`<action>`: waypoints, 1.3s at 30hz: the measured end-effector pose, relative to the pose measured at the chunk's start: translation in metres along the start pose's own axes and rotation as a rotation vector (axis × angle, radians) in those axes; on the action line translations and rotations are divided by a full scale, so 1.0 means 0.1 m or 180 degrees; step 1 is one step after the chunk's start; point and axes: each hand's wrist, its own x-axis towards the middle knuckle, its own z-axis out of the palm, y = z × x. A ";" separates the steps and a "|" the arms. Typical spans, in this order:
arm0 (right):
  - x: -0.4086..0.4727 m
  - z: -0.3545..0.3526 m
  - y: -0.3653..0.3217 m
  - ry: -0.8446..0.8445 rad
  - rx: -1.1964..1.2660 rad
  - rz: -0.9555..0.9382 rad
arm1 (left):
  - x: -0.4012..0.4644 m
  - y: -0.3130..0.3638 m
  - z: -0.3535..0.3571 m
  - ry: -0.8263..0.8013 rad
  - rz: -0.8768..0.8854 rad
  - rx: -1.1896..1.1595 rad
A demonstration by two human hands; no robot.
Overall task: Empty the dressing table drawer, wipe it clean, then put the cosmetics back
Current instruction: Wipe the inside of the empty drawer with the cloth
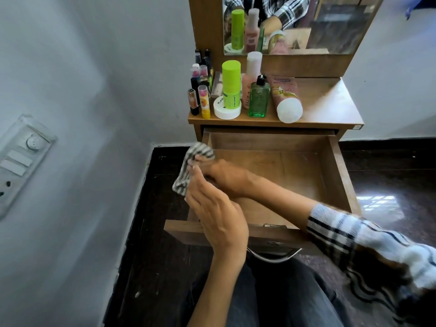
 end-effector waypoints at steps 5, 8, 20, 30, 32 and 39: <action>-0.36 0.00 -0.27 -0.0228 0.0740 -0.0130 | -0.04 0.05 -0.05 0.0275 0.0018 -0.0257; -0.16 0.03 -0.07 -0.0109 0.0411 -0.0356 | -0.01 0.00 -0.07 0.0221 0.0027 -0.0296; 0.58 -0.07 0.31 0.0812 0.0474 0.1485 | 0.02 0.01 -0.09 -0.0050 0.0120 -0.0011; -0.06 0.23 -0.29 0.1580 0.2431 0.2364 | -0.02 -0.01 -0.08 0.0021 0.0151 -0.0215; 0.00 0.25 -0.25 0.1688 0.3498 0.3013 | -0.02 0.00 -0.08 -0.0015 0.0132 -0.0198; 0.44 0.13 0.03 0.2665 0.4117 0.3270 | -0.04 0.00 -0.07 -0.0116 0.0185 -0.0121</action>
